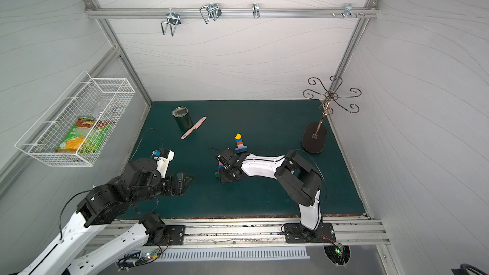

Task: Assemble the number 1 with lego
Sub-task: Move the lego brick at the center of the board.

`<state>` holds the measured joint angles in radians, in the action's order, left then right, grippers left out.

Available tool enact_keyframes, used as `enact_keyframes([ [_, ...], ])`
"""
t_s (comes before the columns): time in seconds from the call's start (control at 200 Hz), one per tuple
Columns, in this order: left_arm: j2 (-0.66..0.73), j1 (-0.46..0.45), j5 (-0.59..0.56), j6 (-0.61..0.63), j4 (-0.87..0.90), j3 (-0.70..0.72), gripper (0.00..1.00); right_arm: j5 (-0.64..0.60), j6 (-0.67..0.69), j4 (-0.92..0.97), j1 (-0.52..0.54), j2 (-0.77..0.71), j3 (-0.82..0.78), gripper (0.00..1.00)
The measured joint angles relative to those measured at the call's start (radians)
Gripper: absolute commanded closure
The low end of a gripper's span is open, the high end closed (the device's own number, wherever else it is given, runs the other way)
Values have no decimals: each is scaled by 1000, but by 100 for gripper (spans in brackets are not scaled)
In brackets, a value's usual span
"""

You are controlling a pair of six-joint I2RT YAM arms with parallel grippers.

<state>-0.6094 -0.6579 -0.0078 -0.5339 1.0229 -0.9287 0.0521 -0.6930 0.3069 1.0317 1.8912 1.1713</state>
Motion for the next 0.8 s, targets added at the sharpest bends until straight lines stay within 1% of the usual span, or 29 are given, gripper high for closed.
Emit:
enact_keyframes([
  [0.06,0,0,-3,-1,0,0,0,1,0,-1,-1,10,16,53],
  [0.15,1,0,-12,-5,0,0,0,-7,-4,-2,-3,5,14,42],
  [0.23,4,0,-29,-12,0,1,0,-38,-8,3,-3,-32,-16,34],
  [0.285,7,0,-43,-17,0,2,0,-67,-10,22,-3,-82,-50,27],
  [0.385,10,0,-71,-34,-14,10,0,-159,-9,75,-13,-225,-109,14],
  [0.43,16,0,-95,-49,-42,26,0,-212,-9,98,-27,-302,-132,2],
  [0.52,19,1,-170,-66,-87,50,0,-324,-2,106,-79,-471,-198,1],
  [0.58,-3,1,-243,-64,-108,47,0,-406,9,98,-145,-601,-272,1],
  [0.7,-129,8,-401,-15,-183,38,0,-589,79,23,-270,-850,-470,1],
  [0.75,-183,25,-442,9,-227,40,0,-666,131,-37,-287,-937,-559,1],
  [0.8,-235,70,-474,37,-292,53,0,-732,202,-110,-291,-1009,-642,1],
])
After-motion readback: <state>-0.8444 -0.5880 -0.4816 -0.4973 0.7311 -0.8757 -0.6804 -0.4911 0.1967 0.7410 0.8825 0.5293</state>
